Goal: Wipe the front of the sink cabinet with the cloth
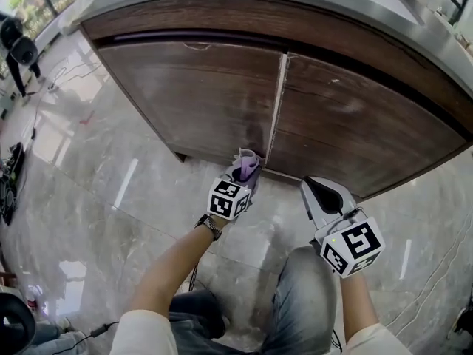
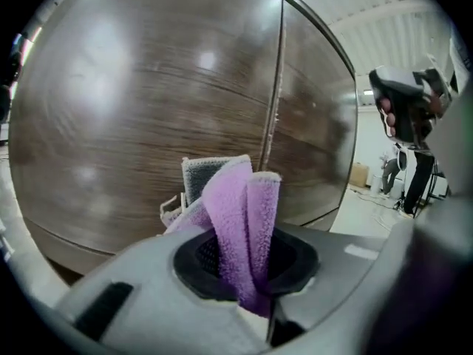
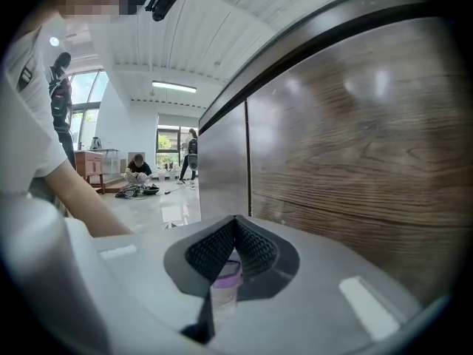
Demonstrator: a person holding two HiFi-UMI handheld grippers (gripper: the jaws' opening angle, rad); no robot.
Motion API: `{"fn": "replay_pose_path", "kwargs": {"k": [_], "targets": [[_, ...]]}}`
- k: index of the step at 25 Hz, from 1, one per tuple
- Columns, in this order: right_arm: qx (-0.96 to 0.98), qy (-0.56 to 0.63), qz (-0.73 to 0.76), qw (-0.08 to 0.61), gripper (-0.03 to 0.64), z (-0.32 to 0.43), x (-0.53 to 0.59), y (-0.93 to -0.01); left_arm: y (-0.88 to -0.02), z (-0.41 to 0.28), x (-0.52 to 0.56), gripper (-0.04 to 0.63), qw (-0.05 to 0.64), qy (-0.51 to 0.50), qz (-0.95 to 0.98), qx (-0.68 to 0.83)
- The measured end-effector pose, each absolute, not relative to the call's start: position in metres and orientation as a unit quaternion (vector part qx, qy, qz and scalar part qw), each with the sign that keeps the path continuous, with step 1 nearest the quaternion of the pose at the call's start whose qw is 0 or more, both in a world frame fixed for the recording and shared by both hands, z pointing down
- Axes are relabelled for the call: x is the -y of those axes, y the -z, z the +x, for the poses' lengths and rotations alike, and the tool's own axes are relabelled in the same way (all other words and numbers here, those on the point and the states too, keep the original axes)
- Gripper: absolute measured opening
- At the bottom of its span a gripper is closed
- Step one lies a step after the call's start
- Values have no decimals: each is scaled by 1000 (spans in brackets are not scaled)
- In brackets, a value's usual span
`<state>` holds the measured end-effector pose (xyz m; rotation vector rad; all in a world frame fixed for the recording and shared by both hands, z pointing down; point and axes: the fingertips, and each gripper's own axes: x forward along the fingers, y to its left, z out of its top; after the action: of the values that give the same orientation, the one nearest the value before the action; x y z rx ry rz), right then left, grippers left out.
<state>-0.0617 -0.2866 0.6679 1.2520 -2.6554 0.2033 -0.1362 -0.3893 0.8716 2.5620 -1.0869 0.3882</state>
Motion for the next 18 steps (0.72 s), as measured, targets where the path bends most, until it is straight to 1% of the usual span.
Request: {"fn": "replay_pose_path", "kwargs": {"k": [4,8,12,16,18], "targets": [[894,-66,433,99,8,-46,278,-662,-854,-106,378,41,158,-136,914,348],[887,-64,447,96,8,-29,270,-645,-814,-80,369,42,153,-120,926,322],[883,-50,457,92,8,-5,265,-625,-753,-60,358,43,111,-109,945,288],[883,-51,460,78,8,8,267,-611,-668,-56,356,48,56,-71,960,265],[883,-49,461,73,8,12,269,-605,-627,-51,355,46,42,-53,968,244]]}}
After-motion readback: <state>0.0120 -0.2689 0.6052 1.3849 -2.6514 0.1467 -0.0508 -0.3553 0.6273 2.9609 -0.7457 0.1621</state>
